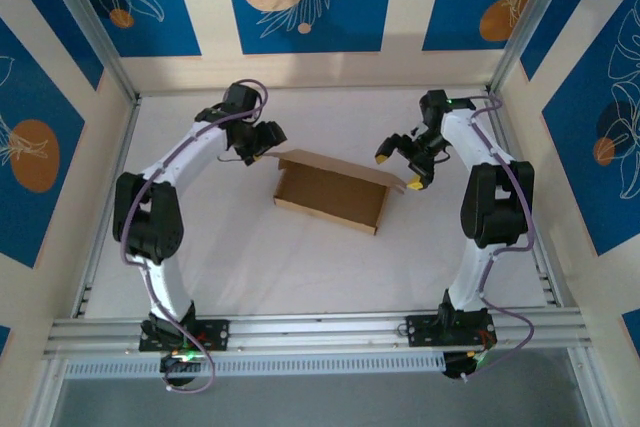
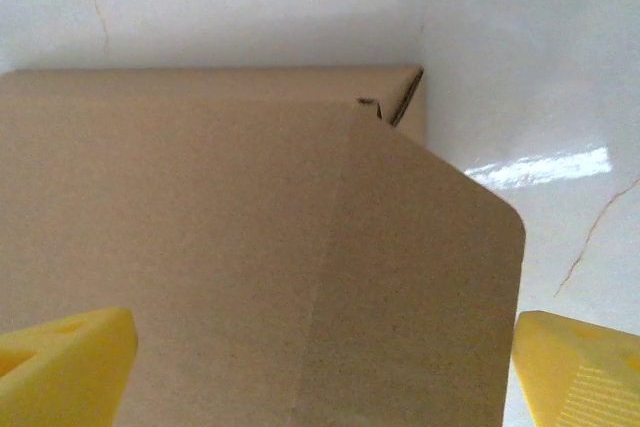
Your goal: Fold the paper box
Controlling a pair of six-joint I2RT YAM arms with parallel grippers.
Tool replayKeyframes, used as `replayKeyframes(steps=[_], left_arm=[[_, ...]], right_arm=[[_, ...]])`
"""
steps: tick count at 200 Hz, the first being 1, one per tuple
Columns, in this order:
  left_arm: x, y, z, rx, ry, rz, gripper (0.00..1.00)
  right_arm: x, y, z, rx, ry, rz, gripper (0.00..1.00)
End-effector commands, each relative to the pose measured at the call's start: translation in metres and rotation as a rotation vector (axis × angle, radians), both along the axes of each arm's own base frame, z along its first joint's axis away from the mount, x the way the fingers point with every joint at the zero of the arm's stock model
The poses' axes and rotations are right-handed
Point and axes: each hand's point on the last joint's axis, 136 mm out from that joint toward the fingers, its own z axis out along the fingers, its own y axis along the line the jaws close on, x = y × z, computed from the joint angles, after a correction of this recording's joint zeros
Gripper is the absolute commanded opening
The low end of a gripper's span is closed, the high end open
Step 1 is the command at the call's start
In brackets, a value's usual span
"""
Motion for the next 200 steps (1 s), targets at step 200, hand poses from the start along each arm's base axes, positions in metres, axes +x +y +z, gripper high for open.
replayKeyframes(steps=[200], left_arm=[[0.010,-0.022,-0.009,-0.067,0.017,-0.040,0.65]], right_arm=[[-0.020,0.001,0.014,-0.197,-0.009,0.168,0.95]])
